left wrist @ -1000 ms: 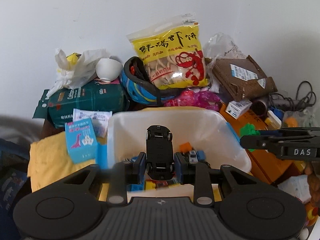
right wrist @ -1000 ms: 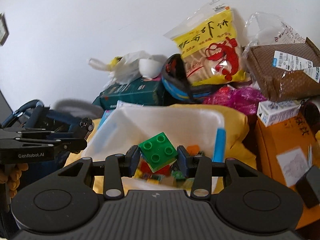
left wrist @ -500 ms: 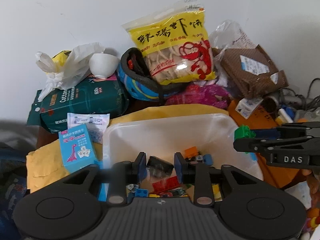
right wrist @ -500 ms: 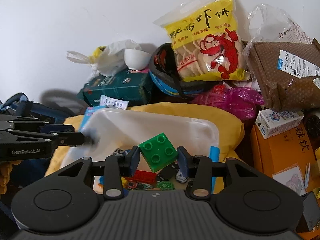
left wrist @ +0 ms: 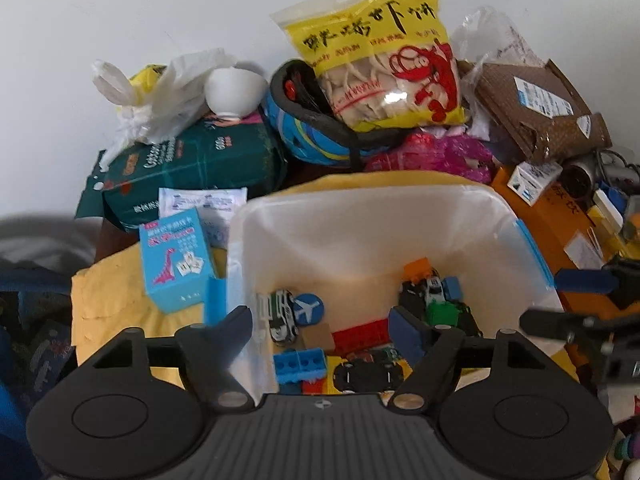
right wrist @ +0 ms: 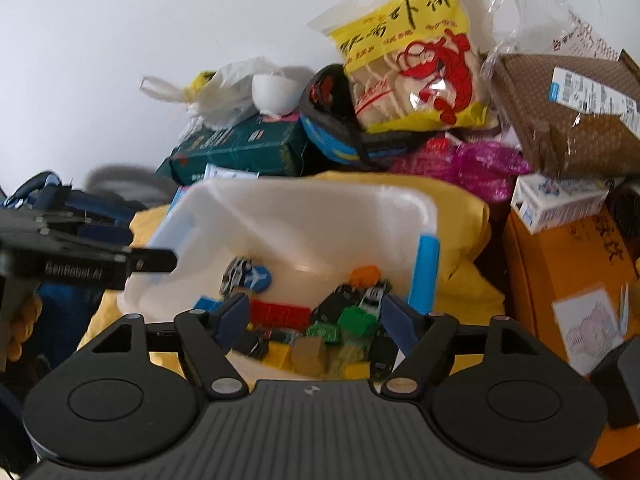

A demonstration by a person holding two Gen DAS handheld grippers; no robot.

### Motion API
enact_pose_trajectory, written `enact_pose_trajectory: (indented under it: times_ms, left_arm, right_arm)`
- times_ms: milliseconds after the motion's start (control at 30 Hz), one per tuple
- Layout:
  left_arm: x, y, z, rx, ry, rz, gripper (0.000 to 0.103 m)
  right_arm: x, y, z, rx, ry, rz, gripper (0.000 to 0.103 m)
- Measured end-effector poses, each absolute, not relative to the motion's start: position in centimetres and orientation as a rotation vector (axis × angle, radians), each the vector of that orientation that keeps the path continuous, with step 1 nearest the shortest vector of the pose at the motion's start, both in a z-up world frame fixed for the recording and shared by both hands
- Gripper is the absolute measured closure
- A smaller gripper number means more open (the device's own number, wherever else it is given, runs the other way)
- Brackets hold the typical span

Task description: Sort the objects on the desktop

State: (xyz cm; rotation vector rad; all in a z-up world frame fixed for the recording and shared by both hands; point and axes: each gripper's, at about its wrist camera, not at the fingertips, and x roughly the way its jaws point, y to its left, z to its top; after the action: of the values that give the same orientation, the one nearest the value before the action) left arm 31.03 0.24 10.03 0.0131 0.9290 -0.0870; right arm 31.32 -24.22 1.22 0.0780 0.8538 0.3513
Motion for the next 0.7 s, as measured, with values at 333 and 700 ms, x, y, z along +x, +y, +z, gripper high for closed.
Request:
enact_pose_trajectory:
  times_ms: [333, 700]
  left_arm:
    - [30.3, -1.1, 9.2, 0.039, 0.966, -0.102, 0.021]
    - [30.4, -0.8, 9.1, 0.064, 0.983, -0.081, 0.02]
  right_arm:
    - [30.5, -23.6, 0.8, 0.058, 0.858, 0.356, 0.026]
    - [31.8, -22.7, 1.3, 0.012, 0.858, 0.325, 0.011]
